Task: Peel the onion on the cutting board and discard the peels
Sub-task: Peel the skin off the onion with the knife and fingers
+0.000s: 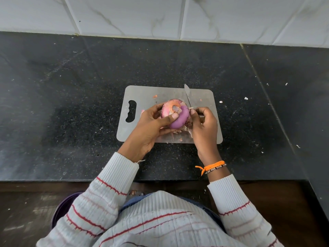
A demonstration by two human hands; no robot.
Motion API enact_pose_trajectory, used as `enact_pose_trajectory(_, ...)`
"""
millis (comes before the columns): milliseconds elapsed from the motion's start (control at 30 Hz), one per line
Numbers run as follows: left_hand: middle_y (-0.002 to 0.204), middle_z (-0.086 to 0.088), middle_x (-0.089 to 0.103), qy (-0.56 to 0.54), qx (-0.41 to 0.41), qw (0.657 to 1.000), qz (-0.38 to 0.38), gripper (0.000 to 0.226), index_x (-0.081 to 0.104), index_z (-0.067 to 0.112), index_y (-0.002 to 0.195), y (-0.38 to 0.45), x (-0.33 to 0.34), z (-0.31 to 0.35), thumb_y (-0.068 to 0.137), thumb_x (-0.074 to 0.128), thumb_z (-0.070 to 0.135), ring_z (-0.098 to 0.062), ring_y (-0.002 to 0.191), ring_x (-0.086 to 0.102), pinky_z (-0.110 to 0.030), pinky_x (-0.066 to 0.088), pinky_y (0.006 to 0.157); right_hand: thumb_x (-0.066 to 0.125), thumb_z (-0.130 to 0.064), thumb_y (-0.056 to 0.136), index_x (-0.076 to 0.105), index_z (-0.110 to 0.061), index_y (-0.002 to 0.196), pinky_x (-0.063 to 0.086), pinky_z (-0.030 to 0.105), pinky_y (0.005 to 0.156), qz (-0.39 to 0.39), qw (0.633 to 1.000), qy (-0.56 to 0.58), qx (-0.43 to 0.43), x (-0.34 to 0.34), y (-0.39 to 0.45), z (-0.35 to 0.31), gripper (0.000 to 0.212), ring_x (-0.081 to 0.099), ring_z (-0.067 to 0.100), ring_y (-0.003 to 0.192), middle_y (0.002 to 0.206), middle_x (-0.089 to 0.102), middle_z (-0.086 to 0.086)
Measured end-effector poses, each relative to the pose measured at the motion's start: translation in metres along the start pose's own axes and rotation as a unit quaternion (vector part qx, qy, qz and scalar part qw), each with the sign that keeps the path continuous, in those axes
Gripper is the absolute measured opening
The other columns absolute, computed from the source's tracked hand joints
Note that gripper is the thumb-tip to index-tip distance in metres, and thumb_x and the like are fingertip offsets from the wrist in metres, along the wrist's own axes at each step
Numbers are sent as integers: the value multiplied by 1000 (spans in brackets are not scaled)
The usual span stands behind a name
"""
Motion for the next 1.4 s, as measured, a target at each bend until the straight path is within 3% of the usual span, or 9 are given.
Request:
enact_pose_trajectory(133,122,-11,60,-20,-2,1000,-1,65,51,6,126,0,0,2,65,71,14,-21,96,68,-36,58,79,55,-11,92,59,-4,95,41,12,63,-9,996,-87,-29,1,3,8,8,56,16,80,89,60,6)
enact_pose_trajectory(300,124,-12,60,-21,-7,1000,12,70,49,7,129,0,-3,4,63,72,15,-21,95,67,-30,59,73,59,-6,89,58,-4,88,35,7,58,-11,986,-155,-56,-2,5,12,2,52,17,74,86,54,5)
enact_pose_trajectory(433,124,-12,60,-33,-10,999,24,71,49,7,127,0,-5,6,61,74,13,-22,96,67,-29,59,71,62,-4,86,61,-8,88,47,10,64,-7,995,-101,-18,-7,8,16,4,62,20,77,87,63,6)
enact_pose_trajectory(533,122,-13,61,-40,-12,999,32,58,49,6,126,1,-5,7,73,71,3,-22,95,68,-28,59,70,57,0,88,64,-10,92,57,32,76,-23,999,-26,14,-5,7,15,13,68,18,85,89,67,2)
enact_pose_trajectory(733,116,-13,64,-30,-12,999,37,50,51,7,123,3,-3,8,77,69,3,-17,81,70,-22,57,60,58,-6,90,67,-6,96,50,16,74,-5,998,9,-69,-9,4,-20,11,65,8,87,93,69,4)
enact_pose_trajectory(833,112,-13,65,-24,-13,999,39,45,54,7,122,3,-3,9,79,68,4,-18,82,69,-23,58,60,62,-7,88,68,-5,95,52,21,77,-13,992,18,-124,-9,2,-35,10,65,10,88,94,67,5)
enact_pose_trajectory(967,98,-7,69,-18,-10,999,33,41,58,8,119,2,-1,11,79,68,9,-11,69,69,-17,51,51,68,-9,83,70,-5,92,55,25,75,-20,986,-6,-167,-8,1,-41,9,65,11,86,90,67,4)
enact_pose_trajectory(1233,99,-9,71,9,-5,1000,28,47,61,6,118,2,1,12,73,73,12,-16,76,70,-24,58,63,72,-4,80,71,-2,84,49,12,71,-4,977,-27,-210,-15,1,-44,5,62,7,78,82,67,5)
enact_pose_trajectory(1400,105,-13,70,5,-6,999,33,48,60,4,119,2,1,11,73,73,10,-16,74,70,-22,57,61,71,-3,80,71,-1,83,57,27,68,-9,976,-29,-216,-13,1,-42,3,65,13,77,82,67,7)
Point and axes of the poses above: each hand's wrist, its own y-axis towards the middle knuckle, its own x-axis out of the palm, z = x × y, the point moved 7 cm from there along y, towards the middle knuckle
